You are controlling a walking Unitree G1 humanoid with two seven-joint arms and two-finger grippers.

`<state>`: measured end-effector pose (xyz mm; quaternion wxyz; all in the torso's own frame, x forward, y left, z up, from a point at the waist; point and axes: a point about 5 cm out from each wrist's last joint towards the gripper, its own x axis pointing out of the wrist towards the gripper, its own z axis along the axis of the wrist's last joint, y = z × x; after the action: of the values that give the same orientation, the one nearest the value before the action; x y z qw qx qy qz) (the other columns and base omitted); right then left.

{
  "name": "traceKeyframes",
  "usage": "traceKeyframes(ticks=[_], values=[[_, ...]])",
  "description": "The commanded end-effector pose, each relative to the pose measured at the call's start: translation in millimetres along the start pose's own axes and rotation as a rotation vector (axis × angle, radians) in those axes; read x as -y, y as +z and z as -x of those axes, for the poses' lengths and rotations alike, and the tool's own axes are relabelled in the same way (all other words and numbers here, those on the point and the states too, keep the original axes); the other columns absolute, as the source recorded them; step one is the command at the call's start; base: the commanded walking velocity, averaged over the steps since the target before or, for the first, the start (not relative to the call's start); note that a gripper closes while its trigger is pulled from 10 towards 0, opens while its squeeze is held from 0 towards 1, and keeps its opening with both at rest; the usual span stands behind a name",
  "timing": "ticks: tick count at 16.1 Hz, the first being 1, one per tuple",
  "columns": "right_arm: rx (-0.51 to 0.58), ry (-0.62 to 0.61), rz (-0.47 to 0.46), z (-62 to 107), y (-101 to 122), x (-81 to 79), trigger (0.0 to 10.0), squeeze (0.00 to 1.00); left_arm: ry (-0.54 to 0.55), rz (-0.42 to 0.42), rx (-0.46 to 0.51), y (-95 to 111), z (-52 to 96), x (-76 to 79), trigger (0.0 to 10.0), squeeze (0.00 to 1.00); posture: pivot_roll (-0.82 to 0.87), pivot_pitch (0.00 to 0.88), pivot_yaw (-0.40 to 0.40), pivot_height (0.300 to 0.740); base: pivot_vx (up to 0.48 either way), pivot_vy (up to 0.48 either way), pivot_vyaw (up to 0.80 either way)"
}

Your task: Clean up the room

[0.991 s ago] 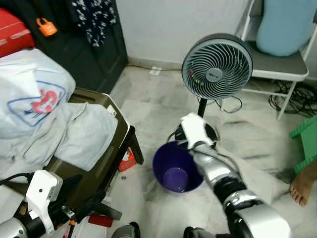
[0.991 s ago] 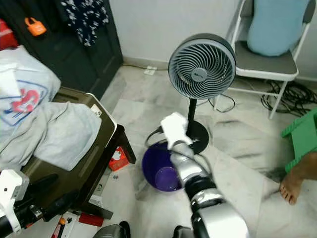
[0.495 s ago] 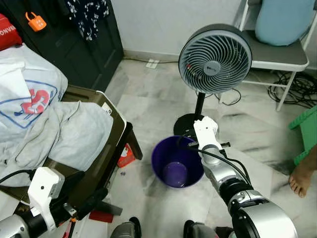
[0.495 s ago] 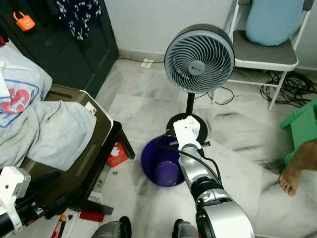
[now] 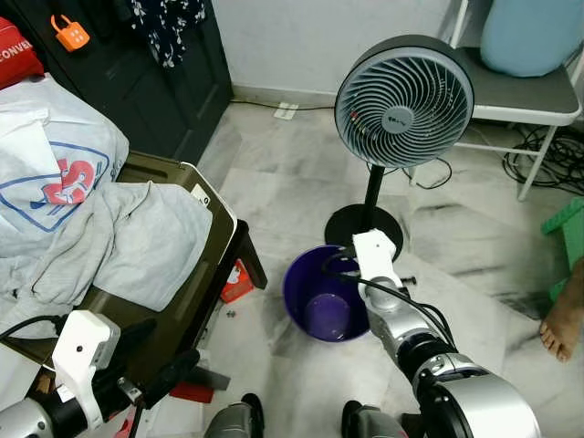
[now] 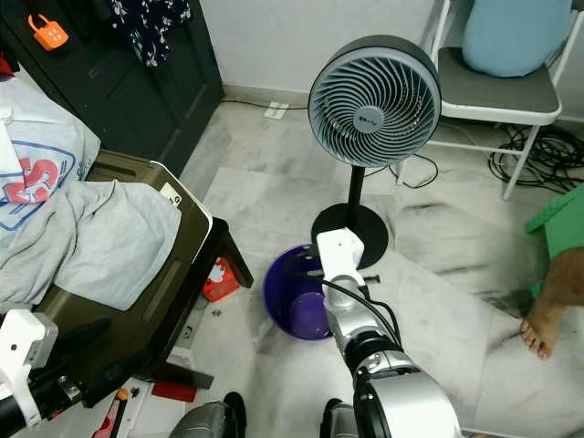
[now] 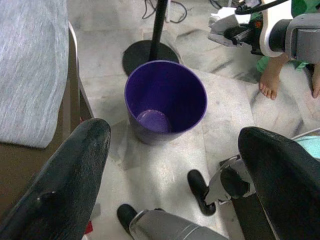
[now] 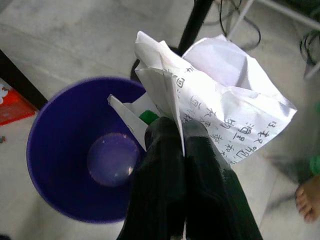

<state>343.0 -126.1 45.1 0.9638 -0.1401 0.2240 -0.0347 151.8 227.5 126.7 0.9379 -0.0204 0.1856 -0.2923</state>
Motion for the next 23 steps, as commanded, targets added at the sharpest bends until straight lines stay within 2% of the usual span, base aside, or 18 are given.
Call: traceKeyframes(ticks=[1,5,7,13,15,16,17,18,23], values=[[-0.065,-0.007,-0.014,2.4,-15.8,-0.6,10.0,0.00,0.022,-0.014,-0.020,1.3,5.8,-2.8,10.0,0.00,0.20,0.280,0.118,0.740,0.000,0.000,0.00],[-0.065,-0.062,-0.042,1.9,-16.5,5.2,10.0,0.00,0.017,-0.024,-0.024,4.1,4.9,-5.2,10.0,0.00,0.21,0.277,0.134,0.740,0.000,0.000,0.00],[-0.038,-0.049,-0.073,1.6,-12.7,4.3,10.0,0.00,0.014,-0.031,-0.026,5.7,4.7,-6.3,10.0,0.00,0.21,0.276,0.137,0.740,0.000,0.000,0.00],[0.127,-0.024,-0.027,0.9,18.8,-4.6,10.0,0.00,0.014,-0.033,-0.025,5.8,3.2,-6.4,10.0,0.00,0.21,0.271,0.135,0.740,0.000,0.000,0.00],[0.139,-0.011,-0.026,1.3,21.5,-7.2,10.0,0.00,0.016,-0.032,-0.024,5.5,3.0,-6.2,10.0,0.00,0.21,0.271,0.133,0.740,0.000,0.000,0.00],[0.143,-0.001,-0.034,1.6,22.4,-9.1,10.0,0.48,0.018,-0.032,-0.023,5.2,2.8,-6.1,10.0,0.00,0.21,0.271,0.130,0.740,0.000,0.000,0.00],[0.143,-0.001,-0.034,1.6,22.4,-9.1,10.0,0.48,0.018,-0.032,-0.023,5.2,2.8,-6.1,10.0,0.00,0.21,0.271,0.130,0.740,0.000,0.000,0.00],[0.147,0.007,-0.046,2.0,22.6,-10.3,10.0,1.00,0.021,-0.030,-0.022,4.7,2.9,-6.0,10.0,0.00,0.21,0.271,0.127,0.740,0.000,0.000,0.00],[0.157,-0.001,-0.049,1.3,24.5,-7.6,10.0,1.00,0.025,-0.026,-0.016,4.2,1.6,-5.5,10.0,0.00,0.20,0.270,0.124,0.740,0.000,0.000,0.00]])
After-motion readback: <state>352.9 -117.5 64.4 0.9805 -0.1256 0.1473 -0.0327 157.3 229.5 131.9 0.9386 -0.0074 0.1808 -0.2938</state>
